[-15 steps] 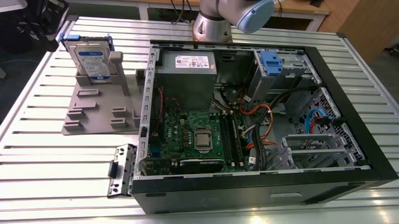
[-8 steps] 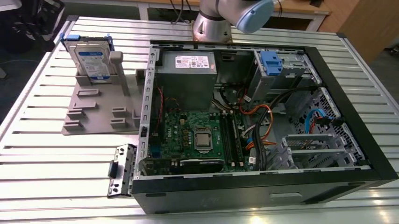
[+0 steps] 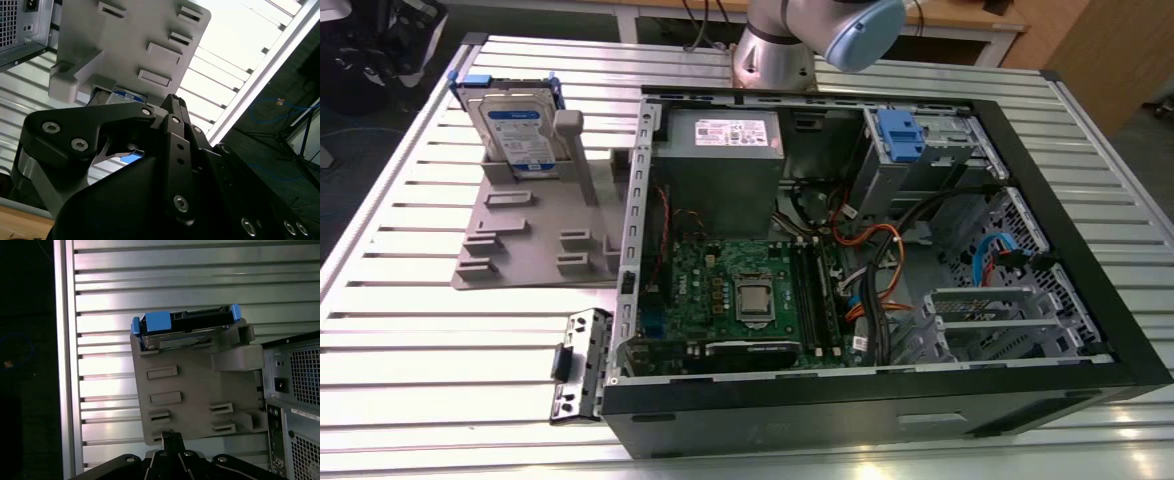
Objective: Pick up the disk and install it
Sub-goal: 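Reach for the disk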
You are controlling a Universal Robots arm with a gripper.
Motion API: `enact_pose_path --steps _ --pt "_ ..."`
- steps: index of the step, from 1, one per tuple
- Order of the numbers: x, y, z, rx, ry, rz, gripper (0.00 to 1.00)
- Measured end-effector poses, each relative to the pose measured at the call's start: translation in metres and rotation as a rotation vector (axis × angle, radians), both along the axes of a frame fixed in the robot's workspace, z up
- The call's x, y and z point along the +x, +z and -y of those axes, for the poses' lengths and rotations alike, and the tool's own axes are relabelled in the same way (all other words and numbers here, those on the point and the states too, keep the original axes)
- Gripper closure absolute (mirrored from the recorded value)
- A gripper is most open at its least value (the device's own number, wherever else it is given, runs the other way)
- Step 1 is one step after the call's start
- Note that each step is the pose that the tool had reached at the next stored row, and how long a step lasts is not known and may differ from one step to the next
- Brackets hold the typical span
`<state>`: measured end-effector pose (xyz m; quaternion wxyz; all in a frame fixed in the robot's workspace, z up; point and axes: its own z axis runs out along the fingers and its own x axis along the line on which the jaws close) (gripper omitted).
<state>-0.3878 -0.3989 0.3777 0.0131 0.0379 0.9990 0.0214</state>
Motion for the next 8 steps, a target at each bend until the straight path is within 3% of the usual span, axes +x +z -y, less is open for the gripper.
enact_pose_path --steps 8 --pt "-0.0093 -0.0005 0.0000 -0.0001 0.000 -0.0001 0.90"
